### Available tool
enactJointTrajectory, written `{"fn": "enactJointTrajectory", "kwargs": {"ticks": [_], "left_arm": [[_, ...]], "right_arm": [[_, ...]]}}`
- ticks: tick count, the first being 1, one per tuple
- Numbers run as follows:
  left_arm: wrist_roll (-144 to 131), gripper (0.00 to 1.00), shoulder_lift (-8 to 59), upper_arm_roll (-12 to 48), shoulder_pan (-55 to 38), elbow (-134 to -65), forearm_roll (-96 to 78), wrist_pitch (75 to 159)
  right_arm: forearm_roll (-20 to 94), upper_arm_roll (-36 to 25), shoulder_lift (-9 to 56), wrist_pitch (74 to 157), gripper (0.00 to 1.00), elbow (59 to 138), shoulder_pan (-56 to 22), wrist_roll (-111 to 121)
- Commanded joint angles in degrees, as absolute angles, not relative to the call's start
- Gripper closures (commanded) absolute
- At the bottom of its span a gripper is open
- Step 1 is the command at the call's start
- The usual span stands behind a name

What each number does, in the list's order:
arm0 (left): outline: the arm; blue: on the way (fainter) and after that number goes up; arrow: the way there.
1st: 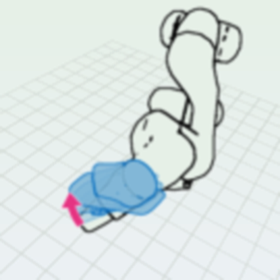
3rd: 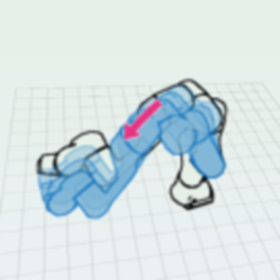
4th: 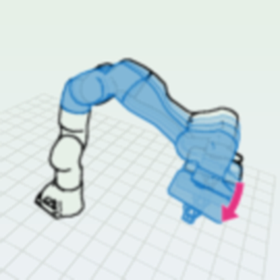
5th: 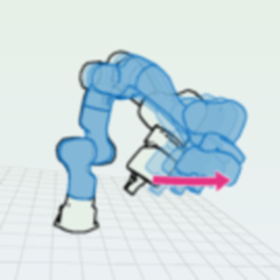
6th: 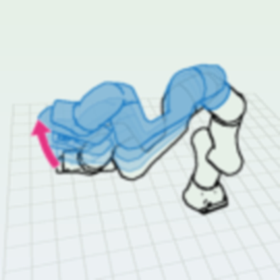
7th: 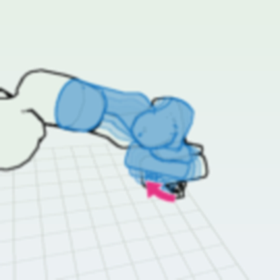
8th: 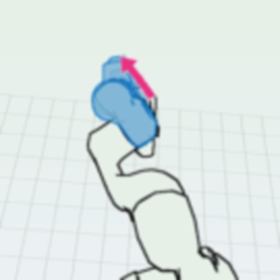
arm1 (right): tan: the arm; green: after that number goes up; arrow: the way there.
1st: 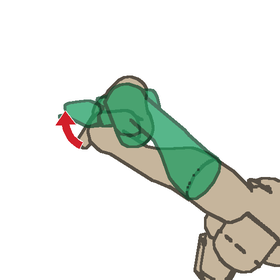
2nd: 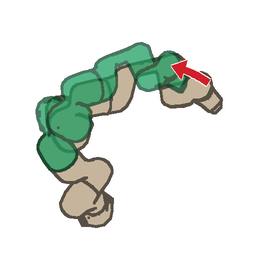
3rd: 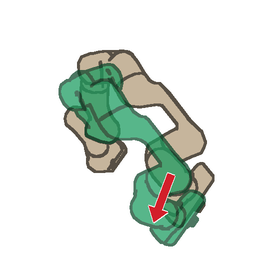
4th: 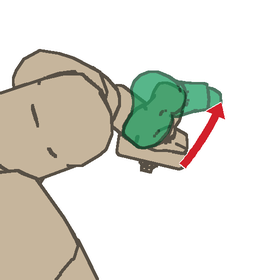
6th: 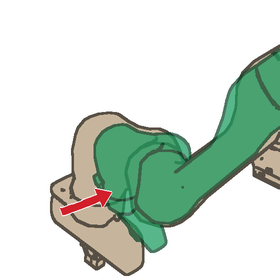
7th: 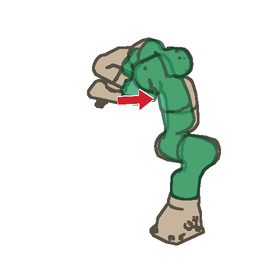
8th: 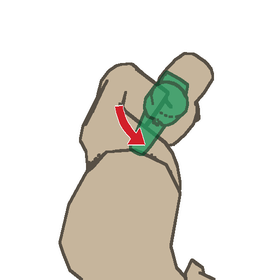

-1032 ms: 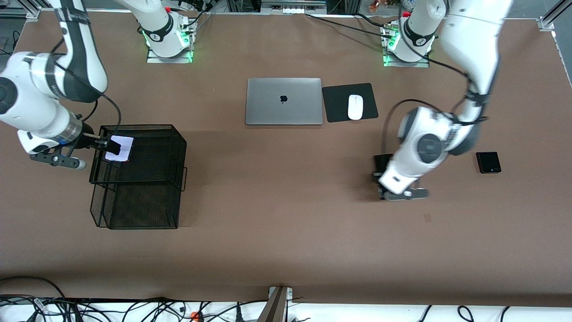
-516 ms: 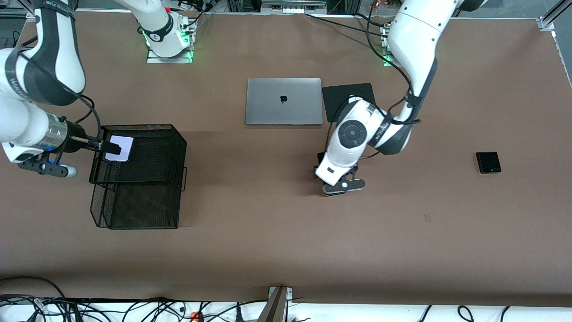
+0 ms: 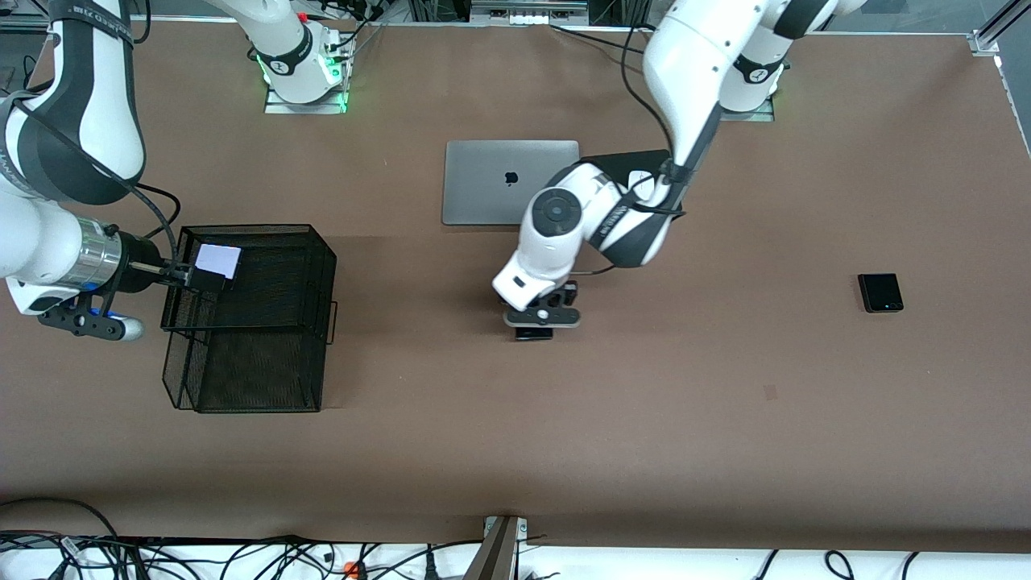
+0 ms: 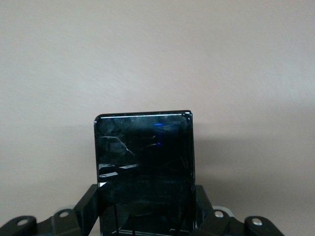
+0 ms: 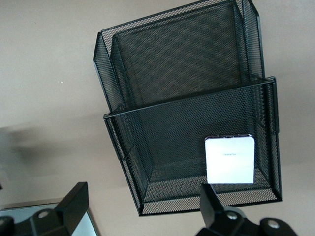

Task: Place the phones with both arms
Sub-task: 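Set the black phone down near the laptop with the left gripper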

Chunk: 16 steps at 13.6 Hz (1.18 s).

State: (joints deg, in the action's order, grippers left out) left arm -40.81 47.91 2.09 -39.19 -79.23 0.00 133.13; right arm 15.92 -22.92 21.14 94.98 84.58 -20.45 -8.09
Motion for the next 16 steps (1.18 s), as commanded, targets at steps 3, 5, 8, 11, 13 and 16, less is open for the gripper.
{"fn": "enactJointTrajectory", "kwargs": {"ticks": [3,5,8,11,13,16], "left_arm": [[-38.0,1.00,52.6,1.0,-40.7,-74.6,-1.0,132.0],[-38.1,0.92,53.3,0.9,-40.7,-74.6,-1.1,132.4],[-38.3,0.36,54.0,0.8,-40.9,-74.3,-1.0,132.8],[-41.1,0.00,54.1,0.4,-41.7,-74.3,-1.0,135.2],[-41.0,0.00,53.3,0.4,-41.2,-73.8,-1.0,134.2],[-40.2,0.00,51.0,0.4,-37.2,-69.7,-1.1,123.3]], "right_arm": [[17.3,-22.8,22.0,93.3,0.00,82.5,-20.0,-6.9],[17.3,-22.8,22.0,93.3,0.00,82.5,-20.0,-6.9],[17.3,-22.8,22.0,93.3,0.00,82.6,-20.0,-6.9],[17.4,-22.8,22.0,93.3,0.00,82.5,-20.0,-6.9],[17.4,-22.8,21.9,93.3,0.00,82.6,-20.2,-6.9],[17.4,-22.5,22.0,93.8,0.00,82.5,-20.7,-7.1]]}}
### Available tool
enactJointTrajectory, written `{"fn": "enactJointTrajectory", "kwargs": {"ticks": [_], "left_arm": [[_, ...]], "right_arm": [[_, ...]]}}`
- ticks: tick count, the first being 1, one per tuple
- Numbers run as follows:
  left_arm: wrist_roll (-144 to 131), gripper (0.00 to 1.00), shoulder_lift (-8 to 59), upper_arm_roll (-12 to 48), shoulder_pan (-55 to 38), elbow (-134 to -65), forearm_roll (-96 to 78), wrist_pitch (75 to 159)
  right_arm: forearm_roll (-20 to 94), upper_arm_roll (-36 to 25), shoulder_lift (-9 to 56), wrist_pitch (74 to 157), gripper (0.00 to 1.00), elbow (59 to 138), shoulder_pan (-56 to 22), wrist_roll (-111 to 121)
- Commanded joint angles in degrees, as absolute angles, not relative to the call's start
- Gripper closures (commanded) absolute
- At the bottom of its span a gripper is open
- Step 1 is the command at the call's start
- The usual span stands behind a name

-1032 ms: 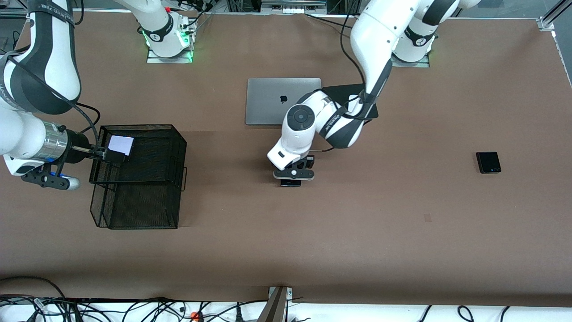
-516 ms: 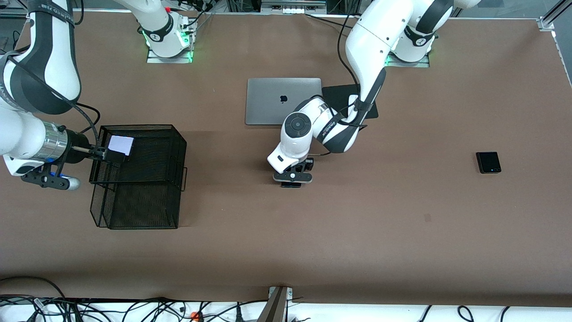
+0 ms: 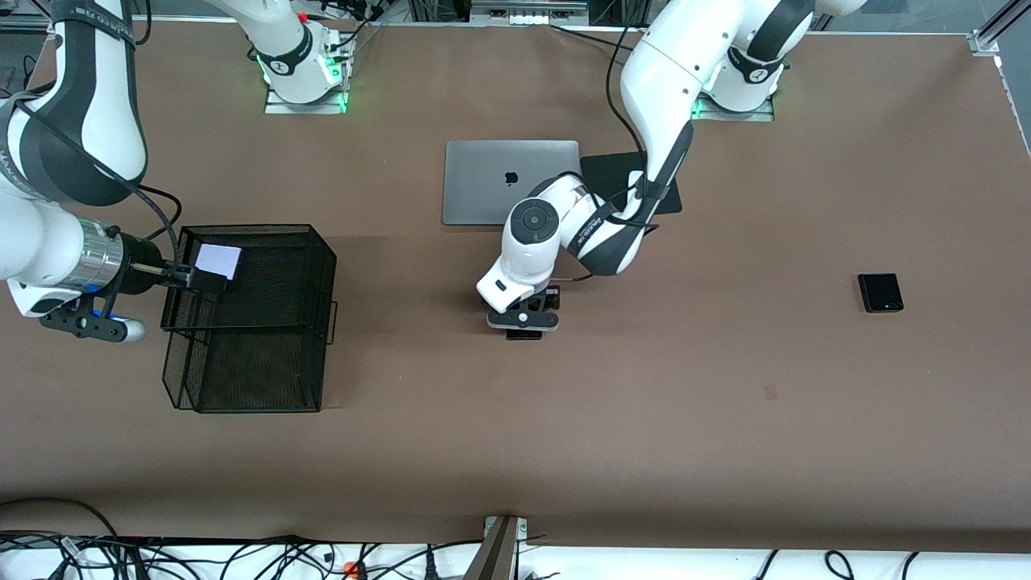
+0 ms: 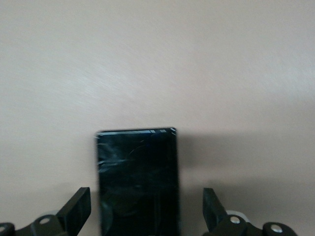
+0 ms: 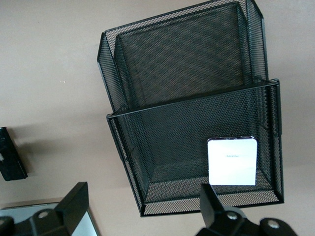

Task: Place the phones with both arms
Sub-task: 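Set the black phone down near the laptop with the left gripper, then grasp the black phone with the right gripper while the left gripper reaches the flip phone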

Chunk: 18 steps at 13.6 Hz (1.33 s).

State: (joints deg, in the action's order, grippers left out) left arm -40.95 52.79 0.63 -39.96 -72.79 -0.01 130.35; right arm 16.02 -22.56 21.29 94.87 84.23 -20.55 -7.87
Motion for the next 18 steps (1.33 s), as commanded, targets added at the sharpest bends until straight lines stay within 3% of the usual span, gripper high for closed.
{"fn": "enactJointTrajectory", "kwargs": {"ticks": [1,7,11,14,18], "left_arm": [[-39.0,0.00,50.0,0.9,-35.6,-69.2,-1.1,120.8],[-28.9,0.00,44.0,0.3,-26.6,-74.3,-0.7,109.5],[-17.8,0.00,34.5,0.4,-17.1,-87.9,3.8,110.0],[-15.0,0.00,32.5,0.4,-9.6,-91.1,9.6,110.0],[-1.1,0.00,30.8,0.4,1.7,-93.4,13.3,113.5]], "right_arm": [[17.4,-22.5,22.0,93.9,0.00,82.6,-21.5,-7.2],[17.1,-17.6,25.2,104.9,0.00,82.1,-31.1,-15.9],[18.3,-14.3,33.6,116.8,0.00,78.7,-38.4,-23.7],[18.1,-8.9,42.2,124.2,0.00,72.1,-40.2,-31.6],[16.7,-9.1,50.9,135.3,0.00,70.8,-46.6,-35.5]]}}
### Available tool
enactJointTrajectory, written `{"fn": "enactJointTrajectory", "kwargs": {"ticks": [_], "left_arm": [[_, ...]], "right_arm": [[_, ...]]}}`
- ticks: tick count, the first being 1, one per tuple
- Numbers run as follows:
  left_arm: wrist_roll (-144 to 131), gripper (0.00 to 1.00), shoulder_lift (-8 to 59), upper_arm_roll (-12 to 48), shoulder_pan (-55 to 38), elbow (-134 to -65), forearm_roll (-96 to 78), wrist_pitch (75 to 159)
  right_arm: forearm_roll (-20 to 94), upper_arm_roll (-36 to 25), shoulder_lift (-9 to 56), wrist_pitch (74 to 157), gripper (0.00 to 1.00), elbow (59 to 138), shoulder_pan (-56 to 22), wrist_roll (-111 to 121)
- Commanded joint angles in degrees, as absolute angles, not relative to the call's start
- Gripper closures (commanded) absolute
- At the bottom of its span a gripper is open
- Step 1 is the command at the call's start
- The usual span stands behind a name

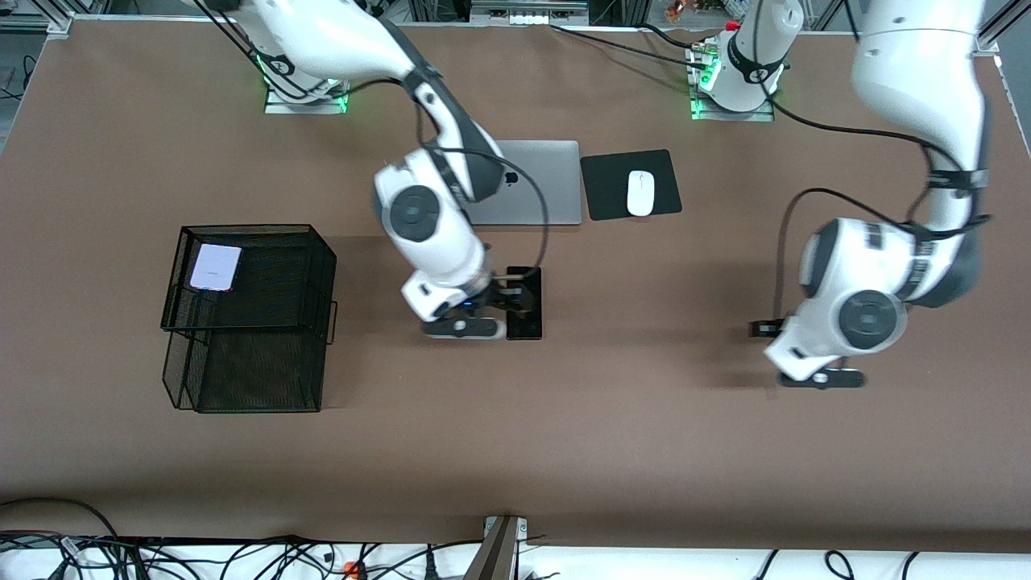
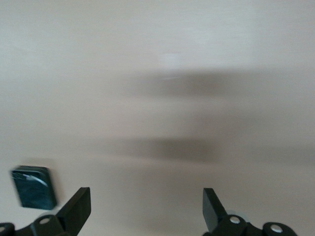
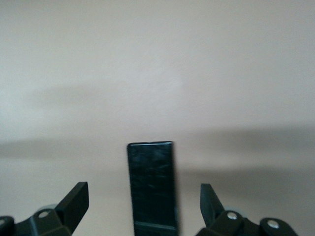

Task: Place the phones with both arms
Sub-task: 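Grasp the black phone with the right gripper while the left gripper reaches the flip phone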

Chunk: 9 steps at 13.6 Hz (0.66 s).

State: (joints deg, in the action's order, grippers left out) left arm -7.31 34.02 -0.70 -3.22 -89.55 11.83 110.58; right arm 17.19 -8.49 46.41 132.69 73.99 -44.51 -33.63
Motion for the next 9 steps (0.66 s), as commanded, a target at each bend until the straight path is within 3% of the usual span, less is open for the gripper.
{"fn": "enactJointTrajectory", "kwargs": {"ticks": [1,6,9], "left_arm": [[2.1,0.00,30.0,0.6,4.9,-95.3,13.3,116.7],[14.3,0.00,28.3,1.8,17.2,-104.7,12.0,131.6],[15.7,0.00,27.2,7.2,26.2,-109.9,11.2,138.0]], "right_arm": [[14.5,-9.1,52.5,136.9,0.00,70.9,-47.7,-36.6],[8.8,-9.1,55.9,139.8,0.00,71.5,-49.8,-39.9],[4.6,-9.1,55.9,139.7,0.00,71.8,-50.0,-39.8]]}}
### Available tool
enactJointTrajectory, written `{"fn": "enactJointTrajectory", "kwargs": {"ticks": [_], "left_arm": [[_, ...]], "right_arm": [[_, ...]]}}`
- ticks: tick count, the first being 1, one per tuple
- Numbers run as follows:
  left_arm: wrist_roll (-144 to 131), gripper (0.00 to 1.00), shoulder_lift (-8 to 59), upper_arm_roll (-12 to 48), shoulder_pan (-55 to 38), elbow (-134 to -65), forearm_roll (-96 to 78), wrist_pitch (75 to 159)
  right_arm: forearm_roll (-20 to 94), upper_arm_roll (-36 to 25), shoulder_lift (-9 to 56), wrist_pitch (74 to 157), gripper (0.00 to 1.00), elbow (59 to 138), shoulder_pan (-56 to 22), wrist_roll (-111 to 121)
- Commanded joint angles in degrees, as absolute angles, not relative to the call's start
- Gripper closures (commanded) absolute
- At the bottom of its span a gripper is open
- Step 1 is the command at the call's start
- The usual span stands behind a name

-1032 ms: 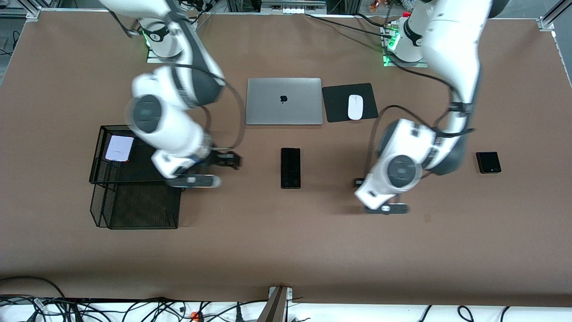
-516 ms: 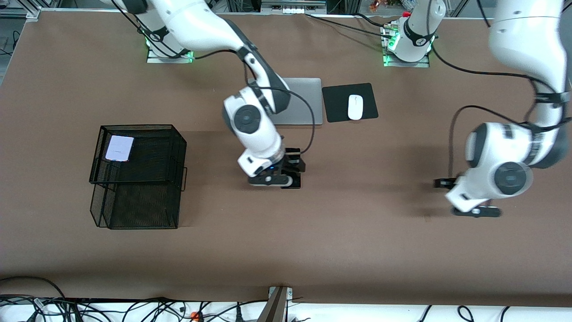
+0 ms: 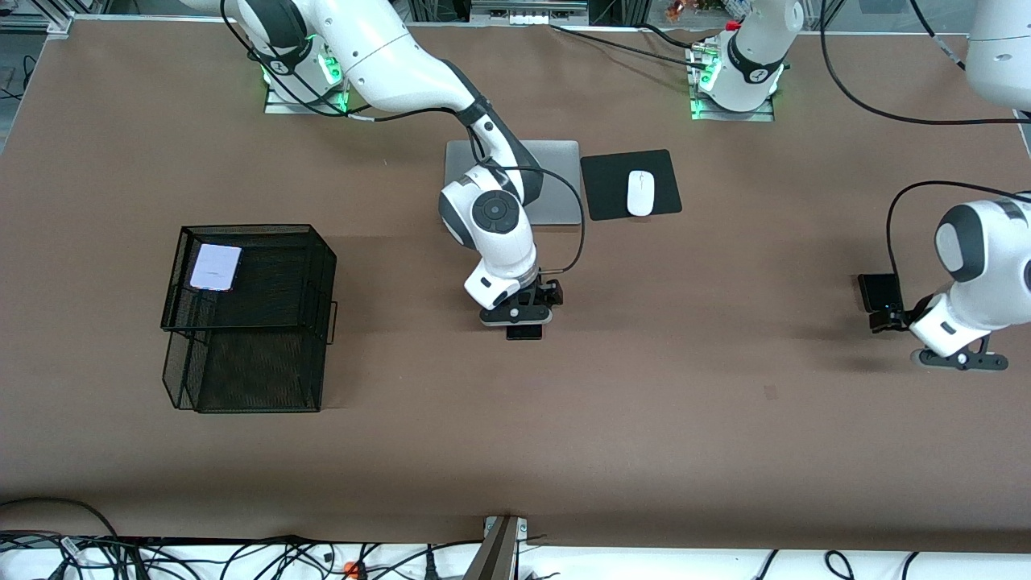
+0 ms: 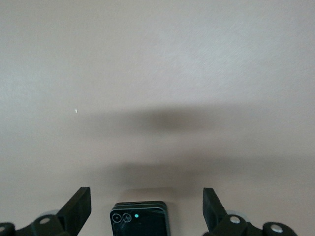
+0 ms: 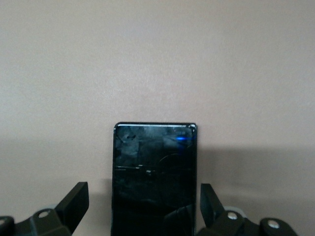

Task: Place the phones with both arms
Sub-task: 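Grasp the black phone with the right gripper while the left gripper reaches the flip phone, then carry the black phone to the basket while the left gripper grasps the flip phone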

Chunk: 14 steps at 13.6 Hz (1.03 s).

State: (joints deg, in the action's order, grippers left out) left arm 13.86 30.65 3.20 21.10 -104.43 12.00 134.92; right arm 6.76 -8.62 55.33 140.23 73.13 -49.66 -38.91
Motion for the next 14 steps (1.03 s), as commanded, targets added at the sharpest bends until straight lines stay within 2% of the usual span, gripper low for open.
{"fn": "enactJointTrajectory", "kwargs": {"ticks": [1,5,9,12,13,14], "left_arm": [[15.7,0.00,26.8,9.3,29.4,-111.8,11.2,139.6],[18.0,0.00,26.5,15.7,40.1,-118.7,11.4,147.5],[17.1,0.00,26.6,16.4,42.5,-122.9,11.3,153.9],[16.9,0.00,27.0,16.4,43.0,-123.6,11.3,154.8],[16.9,0.00,27.2,16.3,43.2,-124.8,11.3,157.3],[16.9,0.00,27.7,16.3,43.6,-125.6,11.3,158.9]], "right_arm": [[4.5,-9.1,55.9,139.8,0.00,72.2,-50.2,-39.9],[4.5,-9.1,56.1,139.8,0.00,72.9,-50.7,-40.0],[3.3,-9.1,57.0,139.8,0.00,73.0,-51.1,-40.0],[2.5,-9.1,57.3,139.8,0.00,73.0,-51.1,-40.1],[2.5,-9.1,57.3,139.8,0.05,73.0,-51.1,-40.1],[2.1,-9.1,57.3,139.8,0.27,73.0,-51.1,-40.1]]}}
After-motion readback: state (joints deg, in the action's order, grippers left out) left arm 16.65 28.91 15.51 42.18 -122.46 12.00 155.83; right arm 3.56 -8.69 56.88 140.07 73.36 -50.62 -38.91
